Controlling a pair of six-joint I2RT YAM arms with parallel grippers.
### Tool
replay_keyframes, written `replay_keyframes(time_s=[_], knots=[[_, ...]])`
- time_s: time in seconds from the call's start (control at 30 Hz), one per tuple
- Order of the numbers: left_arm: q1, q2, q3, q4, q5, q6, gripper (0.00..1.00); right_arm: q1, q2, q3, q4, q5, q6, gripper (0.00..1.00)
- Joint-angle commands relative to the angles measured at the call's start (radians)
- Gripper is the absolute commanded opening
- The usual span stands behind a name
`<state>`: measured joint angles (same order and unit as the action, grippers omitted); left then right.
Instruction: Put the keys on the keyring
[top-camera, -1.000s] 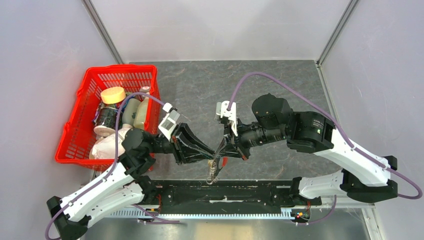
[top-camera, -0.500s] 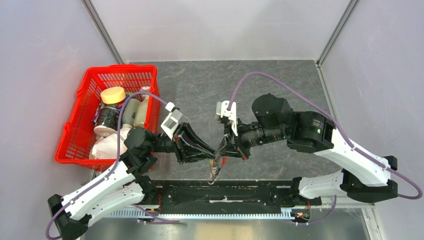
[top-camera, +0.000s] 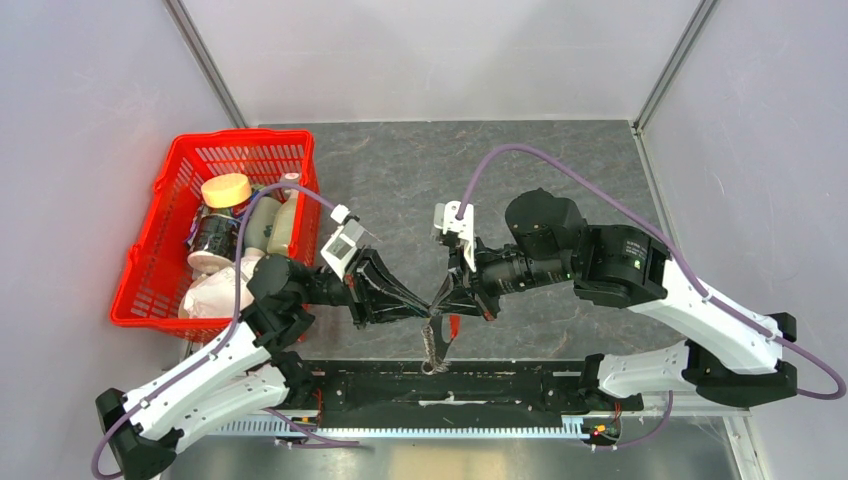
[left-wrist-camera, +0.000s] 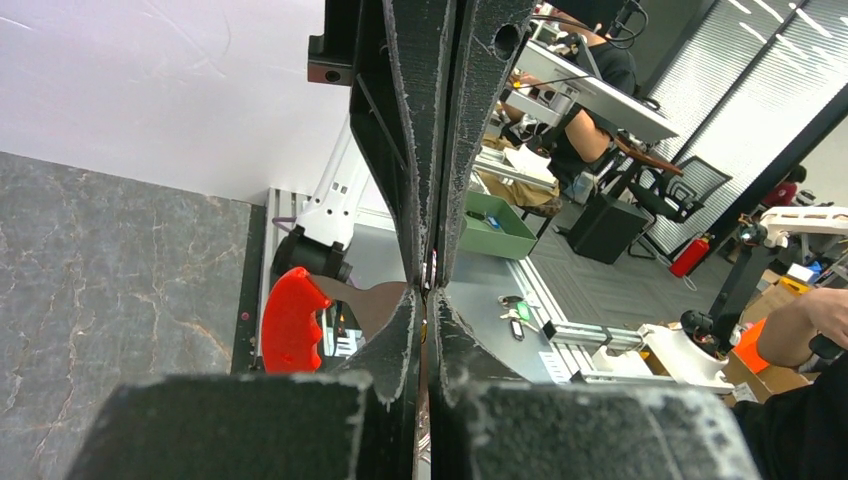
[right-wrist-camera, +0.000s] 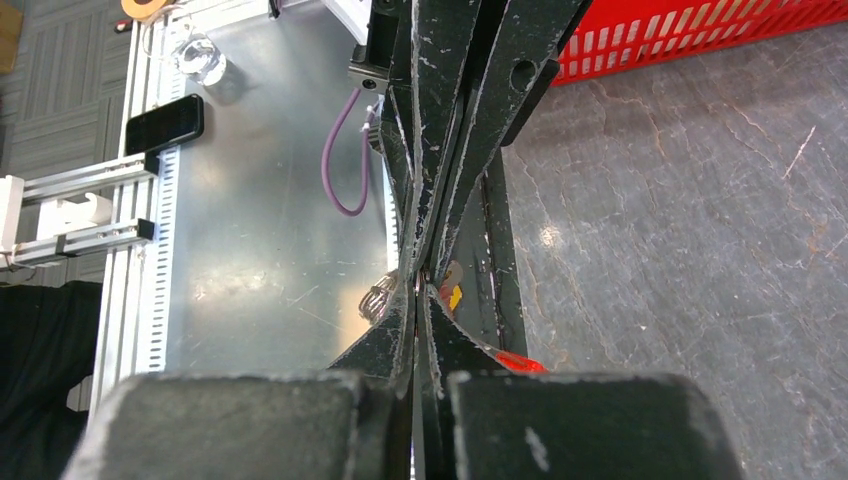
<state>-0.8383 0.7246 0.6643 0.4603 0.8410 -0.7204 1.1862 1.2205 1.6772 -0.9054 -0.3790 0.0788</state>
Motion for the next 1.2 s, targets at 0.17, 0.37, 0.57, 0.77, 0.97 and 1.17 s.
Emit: replay_keyframes(time_s=[0.17,0.37,0.57,0.77,0.97,1.17], knots=[[-0.004,-0.028,0.04,0.017,-0.015,-0.016,0.02,0.003,-0.065,-0.012,0.077,0.033,0.021,0.3],[-0.004,-0.026,0.085,-0.099,0.017,0.011,0.02,0.003,-0.083,0.009,0.043,0.05,0.022,0.47],[-0.004,-0.026,0.145,-0.261,0.071,0.089,0.02,0.001,-0.052,0.03,-0.002,0.053,0.011,0.5],[-0.004,-0.002,0.221,-0.453,0.116,0.203,0.02,-0.002,-0.01,0.053,-0.009,0.035,0.004,0.5],[-0.004,0.024,0.276,-0.625,0.135,0.3,0.02,-0.011,0.024,0.076,-0.013,-0.014,0.001,0.49],[-0.004,0.034,0.295,-0.684,0.136,0.342,0.02,-0.023,0.05,0.082,-0.019,-0.067,0.007,0.44]])
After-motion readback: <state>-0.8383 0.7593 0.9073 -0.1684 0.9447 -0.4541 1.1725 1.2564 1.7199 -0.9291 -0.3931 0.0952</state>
